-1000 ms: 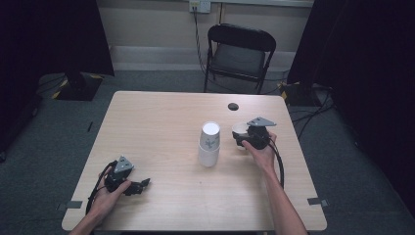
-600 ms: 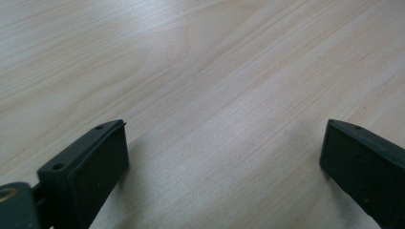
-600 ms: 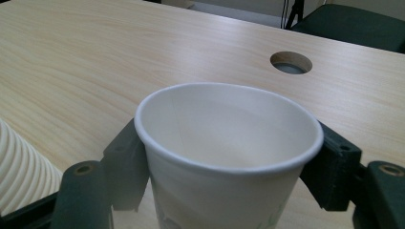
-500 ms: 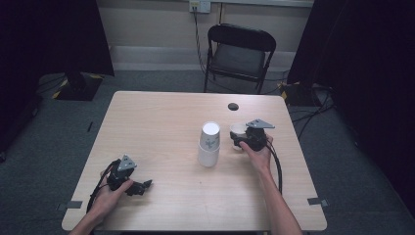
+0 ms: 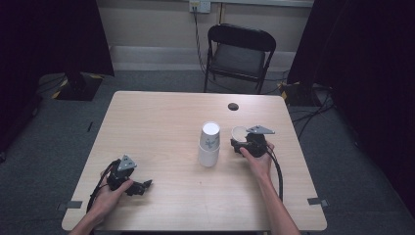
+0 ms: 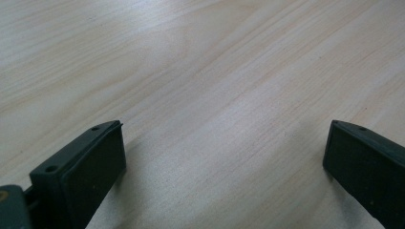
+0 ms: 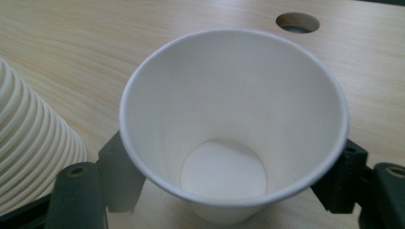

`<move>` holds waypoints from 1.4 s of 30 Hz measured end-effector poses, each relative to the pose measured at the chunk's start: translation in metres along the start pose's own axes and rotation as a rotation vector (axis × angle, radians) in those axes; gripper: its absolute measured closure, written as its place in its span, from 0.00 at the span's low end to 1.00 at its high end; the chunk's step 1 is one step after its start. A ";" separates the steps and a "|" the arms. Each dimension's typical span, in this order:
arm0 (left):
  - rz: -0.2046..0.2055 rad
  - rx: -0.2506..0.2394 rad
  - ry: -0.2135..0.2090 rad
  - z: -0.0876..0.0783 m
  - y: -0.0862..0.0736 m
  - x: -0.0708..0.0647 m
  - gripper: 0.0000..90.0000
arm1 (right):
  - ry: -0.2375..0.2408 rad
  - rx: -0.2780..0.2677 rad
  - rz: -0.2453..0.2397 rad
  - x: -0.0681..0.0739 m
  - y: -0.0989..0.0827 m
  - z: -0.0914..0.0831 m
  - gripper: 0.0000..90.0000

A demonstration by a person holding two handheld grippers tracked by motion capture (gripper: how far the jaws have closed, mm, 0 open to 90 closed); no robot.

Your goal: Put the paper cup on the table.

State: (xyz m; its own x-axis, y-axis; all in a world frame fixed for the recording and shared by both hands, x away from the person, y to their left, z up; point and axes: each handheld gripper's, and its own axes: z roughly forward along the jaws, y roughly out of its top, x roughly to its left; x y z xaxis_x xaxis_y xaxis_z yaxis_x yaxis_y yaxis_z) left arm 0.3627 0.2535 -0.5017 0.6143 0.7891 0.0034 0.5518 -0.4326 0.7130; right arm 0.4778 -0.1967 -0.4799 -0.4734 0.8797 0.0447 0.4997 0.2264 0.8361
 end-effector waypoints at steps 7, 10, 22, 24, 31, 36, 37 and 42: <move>0.000 0.000 0.000 0.000 0.000 0.000 0.00 | 0.039 -0.009 0.009 0.001 -0.002 -0.006 0.16; -0.007 -0.003 -0.001 0.000 0.000 0.000 0.00 | 0.038 -0.006 0.016 -0.002 -0.003 -0.012 0.16; -0.009 -0.002 0.000 0.000 0.000 -0.001 0.00 | 0.067 -0.018 0.034 -0.004 -0.008 -0.042 0.16; -0.011 0.000 0.005 0.000 0.000 -0.001 0.00 | 0.093 0.010 0.035 -0.005 -0.008 -0.047 0.16; -0.016 -0.001 0.009 0.000 0.000 -0.001 0.00 | 0.125 0.013 0.032 0.002 -0.017 -0.072 0.16; -0.046 -0.003 0.034 -0.001 -0.001 -0.006 0.00 | 0.138 0.023 0.032 0.015 -0.028 -0.089 0.16; -0.046 -0.004 0.035 -0.001 -0.001 -0.006 0.00 | 0.134 0.029 0.028 0.018 -0.030 -0.092 0.16; -0.047 -0.004 0.036 -0.001 -0.001 -0.006 0.00 | 0.140 0.085 0.007 0.031 -0.052 -0.100 0.16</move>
State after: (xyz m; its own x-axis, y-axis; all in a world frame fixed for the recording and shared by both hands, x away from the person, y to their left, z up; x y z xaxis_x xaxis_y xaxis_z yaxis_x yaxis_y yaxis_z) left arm 0.3576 0.2493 -0.5021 0.5665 0.8240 -0.0051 0.5776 -0.3927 0.7157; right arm 0.3647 -0.2234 -0.4669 -0.5631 0.8159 0.1313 0.5601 0.2599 0.7866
